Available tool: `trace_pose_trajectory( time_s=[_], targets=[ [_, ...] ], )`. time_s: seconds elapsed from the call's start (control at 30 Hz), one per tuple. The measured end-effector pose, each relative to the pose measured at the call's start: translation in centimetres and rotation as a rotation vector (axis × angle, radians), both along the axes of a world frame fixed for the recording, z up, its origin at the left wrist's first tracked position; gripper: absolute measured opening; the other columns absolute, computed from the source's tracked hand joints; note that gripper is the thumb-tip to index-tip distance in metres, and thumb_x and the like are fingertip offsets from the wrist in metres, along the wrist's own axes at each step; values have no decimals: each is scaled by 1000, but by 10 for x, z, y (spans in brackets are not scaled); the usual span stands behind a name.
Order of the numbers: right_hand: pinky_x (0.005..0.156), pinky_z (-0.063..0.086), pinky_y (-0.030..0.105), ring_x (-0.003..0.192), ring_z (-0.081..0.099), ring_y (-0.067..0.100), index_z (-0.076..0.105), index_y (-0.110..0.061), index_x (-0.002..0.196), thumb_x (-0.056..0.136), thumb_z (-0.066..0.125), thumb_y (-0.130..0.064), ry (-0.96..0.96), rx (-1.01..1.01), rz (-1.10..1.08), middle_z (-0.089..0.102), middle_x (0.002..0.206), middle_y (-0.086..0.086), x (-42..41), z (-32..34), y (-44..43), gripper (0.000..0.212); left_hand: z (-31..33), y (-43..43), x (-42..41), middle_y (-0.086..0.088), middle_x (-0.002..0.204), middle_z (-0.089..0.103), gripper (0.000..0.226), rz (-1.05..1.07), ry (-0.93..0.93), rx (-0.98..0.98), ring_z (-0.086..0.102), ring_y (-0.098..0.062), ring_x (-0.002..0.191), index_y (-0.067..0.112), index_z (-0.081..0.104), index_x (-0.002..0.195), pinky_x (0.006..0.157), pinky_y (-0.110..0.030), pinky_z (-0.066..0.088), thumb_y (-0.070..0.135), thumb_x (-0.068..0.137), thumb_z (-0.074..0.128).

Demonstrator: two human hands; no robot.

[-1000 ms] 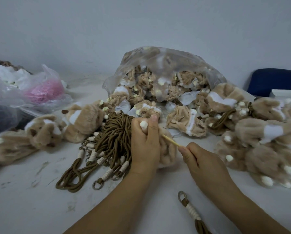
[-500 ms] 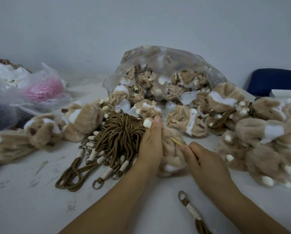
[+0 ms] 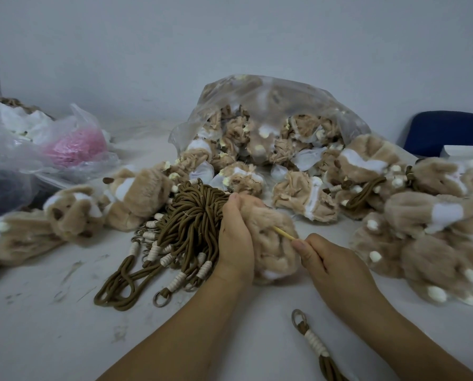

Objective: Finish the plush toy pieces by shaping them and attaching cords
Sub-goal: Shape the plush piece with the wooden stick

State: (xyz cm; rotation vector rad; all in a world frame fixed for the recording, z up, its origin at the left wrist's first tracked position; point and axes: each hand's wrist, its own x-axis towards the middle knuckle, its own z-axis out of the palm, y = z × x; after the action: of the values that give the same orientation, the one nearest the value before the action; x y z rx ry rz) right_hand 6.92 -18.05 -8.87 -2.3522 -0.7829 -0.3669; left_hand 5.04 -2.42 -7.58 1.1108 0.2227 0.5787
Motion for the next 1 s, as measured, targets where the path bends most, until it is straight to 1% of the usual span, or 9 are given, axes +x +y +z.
trace_pose_trajectory(
  time_s=[0.1, 0.2, 0.3, 0.4, 0.5, 0.6, 0.73, 0.87, 1.0],
  targets=[
    [50, 32, 30, 51, 45, 11, 33, -26, 63, 82, 17, -67, -3, -1, -1, 43, 51, -7, 0, -1, 2, 48, -3, -1, 3, -4, 70, 69, 57, -22, -82, 75, 68, -16, 73, 21, 72, 75, 69, -28, 55, 51, 95, 28],
    [50, 27, 29, 50, 44, 9, 33, -28, 62, 81, 17, -67, 9, 18, -7, 45, 51, -9, 0, -2, 3, 46, -4, -2, 6, 2, 73, 71, 61, -84, -116, 66, 69, -9, 73, 17, 71, 93, 66, -21, 54, 44, 106, 19],
    [49, 26, 28, 54, 47, 8, 34, -27, 61, 81, 17, -67, 43, 62, -28, 53, 63, -25, 0, -1, 4, 48, -3, -4, 4, 0, 80, 75, 59, -177, -111, 127, 71, -11, 77, 22, 70, 102, 66, -20, 55, 50, 105, 18],
    [49, 30, 32, 49, 43, 11, 35, -25, 61, 80, 17, -68, 62, 100, -43, 53, 60, -23, -1, 0, 4, 50, -4, -7, 3, -1, 82, 74, 50, -196, -54, 256, 71, -17, 78, 35, 71, 89, 66, -27, 58, 59, 100, 29],
    [52, 34, 36, 51, 45, 13, 38, -21, 62, 79, 16, -68, 34, 86, -50, 48, 51, -5, 0, 2, 2, 54, -3, -7, 4, 6, 92, 72, 46, -167, -25, 355, 69, -14, 101, 31, 71, 96, 91, -30, 54, 58, 91, 35],
    [53, 37, 35, 52, 48, 13, 41, -20, 63, 81, 19, -68, -27, 52, -47, 49, 53, -1, 2, 5, -3, 56, -3, -3, 3, 17, 78, 71, 41, -123, -48, 443, 66, 6, 83, 39, 71, 76, 77, -11, 49, 55, 91, 36],
    [49, 36, 24, 60, 53, 12, 41, -21, 62, 84, 24, -67, -86, 17, -21, 52, 54, -2, 5, 8, -9, 53, -2, 0, -2, 6, 61, 66, 60, -45, -35, 472, 65, -8, 67, 26, 67, 61, 71, -27, 51, 69, 85, 34],
    [44, 27, 23, 60, 51, 14, 34, -23, 59, 86, 26, -65, -122, -13, -12, 43, 48, -2, 9, 8, -13, 51, 3, 2, -5, 25, 68, 68, 45, -39, -56, 462, 62, 16, 70, 55, 68, 63, 61, 0, 42, 61, 90, 32],
    [45, 26, 25, 63, 51, 12, 32, -25, 58, 86, 26, -65, -132, -25, -6, 41, 48, -3, 10, 11, -18, 50, 4, 6, -6, -5, 60, 63, 60, -43, 28, 362, 63, -10, 60, 4, 66, 68, 55, -14, 48, 56, 84, 41]
  ],
)
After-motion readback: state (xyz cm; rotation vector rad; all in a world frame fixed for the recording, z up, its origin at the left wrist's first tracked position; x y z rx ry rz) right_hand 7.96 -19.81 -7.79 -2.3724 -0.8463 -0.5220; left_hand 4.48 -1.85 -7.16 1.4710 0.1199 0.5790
